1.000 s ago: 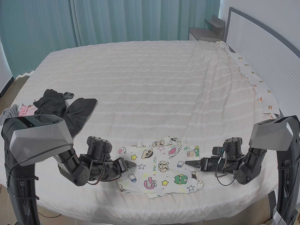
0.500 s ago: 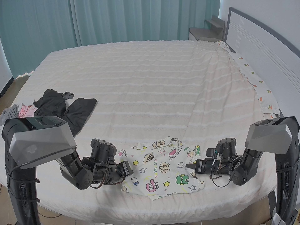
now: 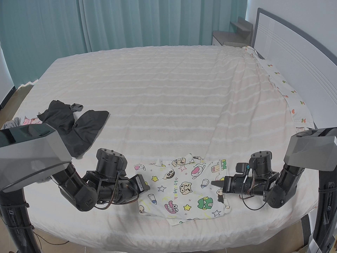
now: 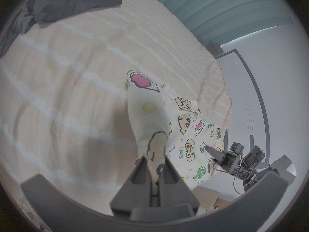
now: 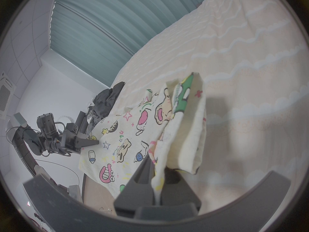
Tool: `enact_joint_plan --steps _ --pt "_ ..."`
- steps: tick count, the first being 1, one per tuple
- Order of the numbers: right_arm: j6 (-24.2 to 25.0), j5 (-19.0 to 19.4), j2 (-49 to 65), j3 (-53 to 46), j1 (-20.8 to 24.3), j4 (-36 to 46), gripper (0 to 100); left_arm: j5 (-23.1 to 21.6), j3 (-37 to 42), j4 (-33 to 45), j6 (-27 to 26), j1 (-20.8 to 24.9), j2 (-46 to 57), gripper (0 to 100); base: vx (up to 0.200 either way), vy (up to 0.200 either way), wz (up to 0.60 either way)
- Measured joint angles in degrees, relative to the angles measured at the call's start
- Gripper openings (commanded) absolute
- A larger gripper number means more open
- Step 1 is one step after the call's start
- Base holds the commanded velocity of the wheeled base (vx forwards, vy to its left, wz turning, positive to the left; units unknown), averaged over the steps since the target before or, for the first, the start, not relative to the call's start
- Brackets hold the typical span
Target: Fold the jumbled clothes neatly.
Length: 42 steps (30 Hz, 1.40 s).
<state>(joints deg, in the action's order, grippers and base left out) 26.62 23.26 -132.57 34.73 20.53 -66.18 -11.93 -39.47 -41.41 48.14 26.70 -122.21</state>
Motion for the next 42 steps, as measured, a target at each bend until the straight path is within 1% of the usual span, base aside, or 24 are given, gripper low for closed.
enact_joint_plan --steps 9,40,42 --pt "0.02 -0.06 0.51 -0.52 0.74 0.02 0 0.06 0.11 0.46 0.02 -0.02 1.65 0 0.0 0.0 0.0" --pt "0.0 -0.09 -0.84 0.1 1.13 0.11 0 0.34 0.59 0.39 0.0 -1.48 1.34 0 0.0 0.0 0.0" --pt "0.0 -0.09 -0.84 0.11 1.21 0.11 0 0.5 0.59 0.39 0.0 -1.56 1.35 0 0.0 0.2 0.0"
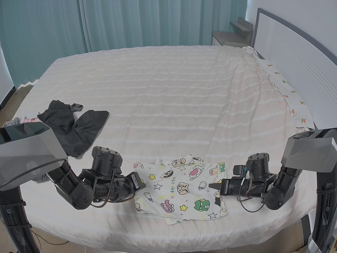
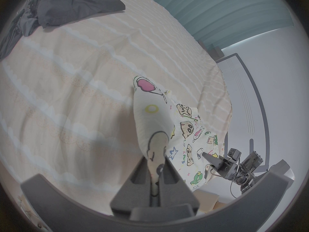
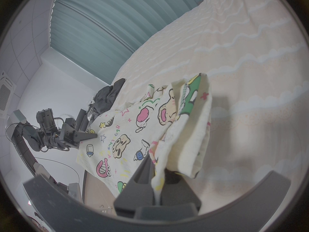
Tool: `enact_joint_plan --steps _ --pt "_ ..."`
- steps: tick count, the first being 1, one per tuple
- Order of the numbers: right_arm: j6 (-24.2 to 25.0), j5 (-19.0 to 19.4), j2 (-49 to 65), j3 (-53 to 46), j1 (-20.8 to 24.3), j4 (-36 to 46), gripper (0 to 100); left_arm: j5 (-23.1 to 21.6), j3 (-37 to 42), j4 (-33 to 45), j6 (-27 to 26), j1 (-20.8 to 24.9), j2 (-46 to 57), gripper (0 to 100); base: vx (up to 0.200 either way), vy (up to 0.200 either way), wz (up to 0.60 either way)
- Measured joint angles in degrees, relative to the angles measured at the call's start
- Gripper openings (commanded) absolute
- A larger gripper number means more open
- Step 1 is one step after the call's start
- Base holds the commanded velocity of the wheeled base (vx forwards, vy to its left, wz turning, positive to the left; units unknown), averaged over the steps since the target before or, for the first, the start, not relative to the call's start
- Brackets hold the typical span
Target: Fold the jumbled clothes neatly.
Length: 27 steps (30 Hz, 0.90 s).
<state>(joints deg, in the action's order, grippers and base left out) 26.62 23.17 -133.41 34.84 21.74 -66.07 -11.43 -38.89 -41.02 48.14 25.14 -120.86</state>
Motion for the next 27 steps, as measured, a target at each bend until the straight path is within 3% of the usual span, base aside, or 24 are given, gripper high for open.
enact_joint_plan --steps 27 --pt "0.0 0.0 0.01 0.52 1.68 -0.07 0 0.2 1.07 -0.13 0.0 -0.39 0.32 0 0.0 0.2 0.0"
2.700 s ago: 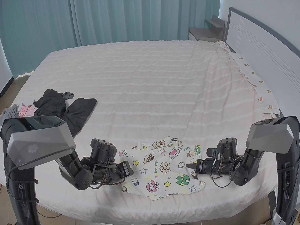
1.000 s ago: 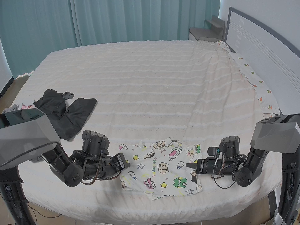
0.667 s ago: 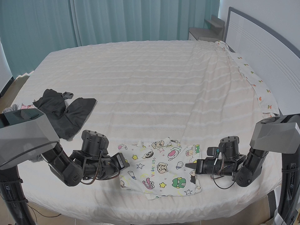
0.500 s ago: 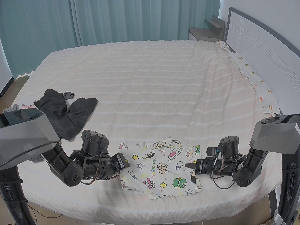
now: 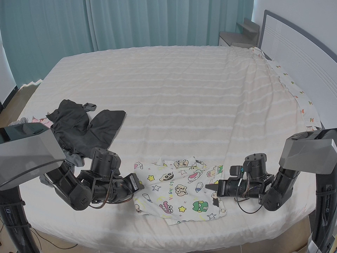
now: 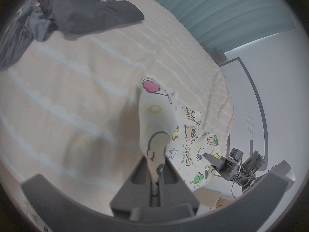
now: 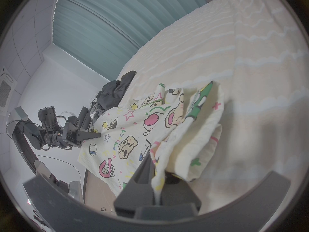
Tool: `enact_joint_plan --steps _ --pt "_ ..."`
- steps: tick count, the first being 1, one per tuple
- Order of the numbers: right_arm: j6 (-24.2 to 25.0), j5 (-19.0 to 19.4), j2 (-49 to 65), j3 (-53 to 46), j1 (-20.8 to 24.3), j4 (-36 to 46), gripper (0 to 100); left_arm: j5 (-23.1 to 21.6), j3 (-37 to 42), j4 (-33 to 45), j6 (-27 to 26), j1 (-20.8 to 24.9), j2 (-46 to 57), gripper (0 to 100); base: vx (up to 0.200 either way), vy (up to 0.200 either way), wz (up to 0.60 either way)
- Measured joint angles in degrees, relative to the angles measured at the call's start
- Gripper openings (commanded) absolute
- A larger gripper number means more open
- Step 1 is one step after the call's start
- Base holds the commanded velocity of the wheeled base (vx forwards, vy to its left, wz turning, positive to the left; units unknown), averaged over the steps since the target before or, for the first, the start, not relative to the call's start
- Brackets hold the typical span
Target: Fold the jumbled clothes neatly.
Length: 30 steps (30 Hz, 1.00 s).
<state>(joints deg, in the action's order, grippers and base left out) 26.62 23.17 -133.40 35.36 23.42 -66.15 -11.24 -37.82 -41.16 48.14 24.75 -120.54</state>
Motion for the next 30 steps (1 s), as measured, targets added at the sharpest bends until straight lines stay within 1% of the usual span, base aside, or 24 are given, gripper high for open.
enact_joint_plan --steps 13,28,30 --pt "0.02 0.02 0.0 0.82 1.9 0.35 0 0.0 1.66 -0.34 -0.06 -2.58 -0.05 0 0.0 0.2 0.0" --pt "0.09 0.0 -0.15 1.34 2.66 0.54 0 -0.02 2.35 -0.41 -0.2 -2.89 -0.27 0 0.0 0.2 0.0" --pt "0.09 0.02 -0.15 1.34 2.76 0.49 0 0.0 2.4 -0.44 -0.22 -2.93 -0.33 0 0.0 0.0 0.0"
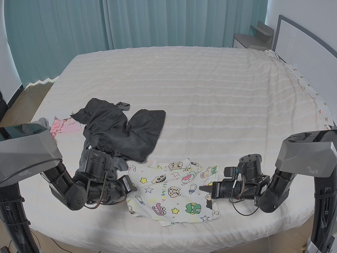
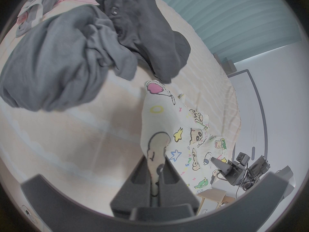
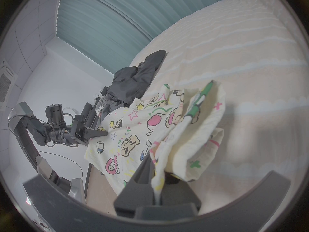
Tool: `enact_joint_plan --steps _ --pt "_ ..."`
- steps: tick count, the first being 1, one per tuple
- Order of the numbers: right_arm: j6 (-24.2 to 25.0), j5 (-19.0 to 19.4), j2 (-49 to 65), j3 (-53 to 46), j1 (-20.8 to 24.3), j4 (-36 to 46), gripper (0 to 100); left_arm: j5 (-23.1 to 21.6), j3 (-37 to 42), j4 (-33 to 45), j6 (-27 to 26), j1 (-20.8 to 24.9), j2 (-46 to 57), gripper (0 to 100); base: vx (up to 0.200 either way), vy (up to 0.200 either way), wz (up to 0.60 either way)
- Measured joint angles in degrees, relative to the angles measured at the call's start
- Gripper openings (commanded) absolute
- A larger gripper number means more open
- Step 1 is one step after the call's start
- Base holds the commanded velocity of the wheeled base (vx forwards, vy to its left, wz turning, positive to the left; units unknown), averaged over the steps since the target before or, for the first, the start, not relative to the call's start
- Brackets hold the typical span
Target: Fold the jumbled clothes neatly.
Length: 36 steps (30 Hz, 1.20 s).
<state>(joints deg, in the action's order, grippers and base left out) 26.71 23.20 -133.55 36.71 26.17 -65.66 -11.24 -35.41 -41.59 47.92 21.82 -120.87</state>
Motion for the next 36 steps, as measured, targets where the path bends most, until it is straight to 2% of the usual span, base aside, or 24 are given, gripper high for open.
enact_joint_plan --steps 25,26,27,36 --pt "0.0 -0.02 -0.74 -0.51 0.0 -0.38 0 -0.17 0.68 -1.78 -0.2 0.23 -2.73 0 0.0 0.0 0.0" --pt "0.02 -0.02 -0.74 -0.6 0.0 -0.41 100 -0.17 0.88 -2.28 -0.2 0.26 -2.8 0 0.0 0.0 0.0" --pt "0.0 -0.02 -0.74 -0.66 0.0 -0.41 100 -0.17 1.01 -2.94 -0.18 0.26 -2.86 100 0.0 0.0 0.0" --pt "0.0 -0.07 -0.35 -1.71 0.0 -0.66 100 -0.04 2.67 -6.68 -0.44 -0.27 -3.24 100 0.0 0.0 0.0"
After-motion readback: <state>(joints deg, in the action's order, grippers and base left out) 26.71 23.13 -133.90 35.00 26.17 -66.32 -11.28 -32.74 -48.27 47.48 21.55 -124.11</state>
